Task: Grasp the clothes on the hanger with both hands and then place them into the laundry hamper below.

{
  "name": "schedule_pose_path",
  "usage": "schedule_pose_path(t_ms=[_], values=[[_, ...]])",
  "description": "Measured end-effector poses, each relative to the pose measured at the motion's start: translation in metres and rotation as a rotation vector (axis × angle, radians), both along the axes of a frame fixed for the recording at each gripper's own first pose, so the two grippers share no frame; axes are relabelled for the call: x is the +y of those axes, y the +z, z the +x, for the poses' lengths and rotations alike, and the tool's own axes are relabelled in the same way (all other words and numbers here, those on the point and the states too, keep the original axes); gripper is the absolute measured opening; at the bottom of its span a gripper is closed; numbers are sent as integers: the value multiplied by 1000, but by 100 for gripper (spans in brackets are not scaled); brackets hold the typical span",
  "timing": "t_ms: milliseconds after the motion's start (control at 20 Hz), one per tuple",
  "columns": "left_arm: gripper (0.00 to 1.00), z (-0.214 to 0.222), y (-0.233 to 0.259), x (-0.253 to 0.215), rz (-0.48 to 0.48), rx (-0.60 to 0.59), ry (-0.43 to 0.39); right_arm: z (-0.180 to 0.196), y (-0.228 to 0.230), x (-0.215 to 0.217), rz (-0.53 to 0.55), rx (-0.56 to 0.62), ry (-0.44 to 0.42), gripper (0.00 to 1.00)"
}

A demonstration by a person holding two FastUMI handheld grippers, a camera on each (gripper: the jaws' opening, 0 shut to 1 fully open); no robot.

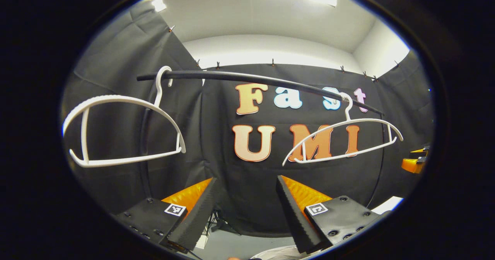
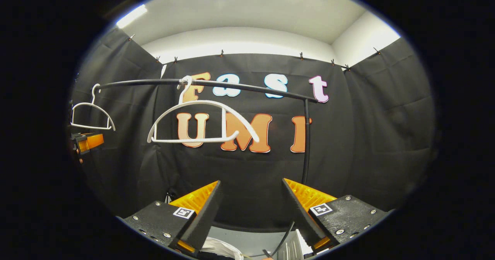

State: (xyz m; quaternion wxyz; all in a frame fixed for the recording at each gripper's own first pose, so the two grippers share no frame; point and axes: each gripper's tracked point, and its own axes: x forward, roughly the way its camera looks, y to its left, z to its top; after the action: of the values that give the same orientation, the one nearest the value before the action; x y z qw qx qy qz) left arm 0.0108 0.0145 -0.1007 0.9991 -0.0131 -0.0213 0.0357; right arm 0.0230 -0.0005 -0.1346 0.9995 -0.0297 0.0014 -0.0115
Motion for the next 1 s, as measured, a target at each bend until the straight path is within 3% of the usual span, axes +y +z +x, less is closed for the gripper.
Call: schedule_pose_path(t_ms=[50,150,200,250,350,1000], values=[[94,-1,3,1,6,-10,6,1,0,0,2,0,0,93],[93,-2,8,4,17,-24,26,2,1,-2,1,0,-2,93],[95,-2,9,5,20,-21,33,-1,3,-2,4,-1,-3,100],[96,-3,11,5,18,-21,34,-2,3,-1,5,-1,0,93],[93,-6,16,4,10,-31,31,-4,3,-2,4,-1,3,93],[93,-25,32,22,-1,-51,68,-13,7,-3,13,-11,2,93]])
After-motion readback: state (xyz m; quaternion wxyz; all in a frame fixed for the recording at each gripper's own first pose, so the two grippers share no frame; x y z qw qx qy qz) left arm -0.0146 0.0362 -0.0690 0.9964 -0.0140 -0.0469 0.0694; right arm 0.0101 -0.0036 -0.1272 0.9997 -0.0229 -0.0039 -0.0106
